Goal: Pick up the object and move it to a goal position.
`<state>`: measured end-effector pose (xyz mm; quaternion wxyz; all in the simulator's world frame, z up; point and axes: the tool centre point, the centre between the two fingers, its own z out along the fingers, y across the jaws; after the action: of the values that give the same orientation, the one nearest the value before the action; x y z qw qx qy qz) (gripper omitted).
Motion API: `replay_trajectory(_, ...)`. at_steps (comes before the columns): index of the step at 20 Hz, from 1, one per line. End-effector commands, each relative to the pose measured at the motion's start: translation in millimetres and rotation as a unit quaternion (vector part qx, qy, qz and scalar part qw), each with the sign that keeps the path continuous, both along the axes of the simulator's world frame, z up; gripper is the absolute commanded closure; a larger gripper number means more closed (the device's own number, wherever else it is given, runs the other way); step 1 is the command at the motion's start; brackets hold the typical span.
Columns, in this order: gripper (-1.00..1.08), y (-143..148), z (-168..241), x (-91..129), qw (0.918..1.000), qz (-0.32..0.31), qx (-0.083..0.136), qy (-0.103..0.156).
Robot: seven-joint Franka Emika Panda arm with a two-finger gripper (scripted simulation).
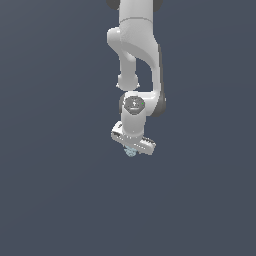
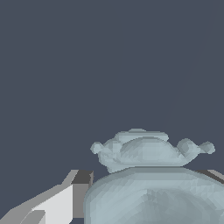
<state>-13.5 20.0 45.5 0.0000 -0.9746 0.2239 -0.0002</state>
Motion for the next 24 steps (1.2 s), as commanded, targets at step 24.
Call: replay_trajectory(24, 1.08, 70.6, 207.4, -31.0, 1.0, 0.0, -0.001, 0.0)
